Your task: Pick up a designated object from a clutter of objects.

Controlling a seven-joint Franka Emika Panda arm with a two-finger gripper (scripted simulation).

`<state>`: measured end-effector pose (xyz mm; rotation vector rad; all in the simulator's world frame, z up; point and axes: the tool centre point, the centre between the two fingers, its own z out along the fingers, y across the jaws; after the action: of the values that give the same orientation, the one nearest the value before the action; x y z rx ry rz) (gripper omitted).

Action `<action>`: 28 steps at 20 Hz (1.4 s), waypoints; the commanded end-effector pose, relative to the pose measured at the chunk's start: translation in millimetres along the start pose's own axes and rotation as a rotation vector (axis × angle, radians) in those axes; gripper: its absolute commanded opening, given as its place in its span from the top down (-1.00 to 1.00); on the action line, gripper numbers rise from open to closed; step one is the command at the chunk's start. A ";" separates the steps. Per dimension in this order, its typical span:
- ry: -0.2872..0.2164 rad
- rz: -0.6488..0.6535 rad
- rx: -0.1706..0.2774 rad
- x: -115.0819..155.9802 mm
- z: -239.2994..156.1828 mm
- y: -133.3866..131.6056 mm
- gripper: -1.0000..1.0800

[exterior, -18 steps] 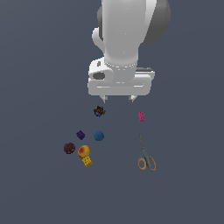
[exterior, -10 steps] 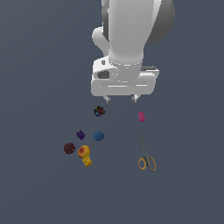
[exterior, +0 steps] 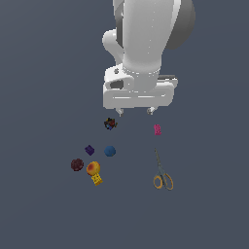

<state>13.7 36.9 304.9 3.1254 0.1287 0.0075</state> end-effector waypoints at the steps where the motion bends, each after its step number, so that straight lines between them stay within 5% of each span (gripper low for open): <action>1: -0.001 0.000 0.001 1.5 7.4 3.2 -0.92; 28: -0.004 0.008 0.015 -5.4 214.8 101.1 -0.92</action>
<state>19.0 -63.7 98.0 3.1419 0.1155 -0.0017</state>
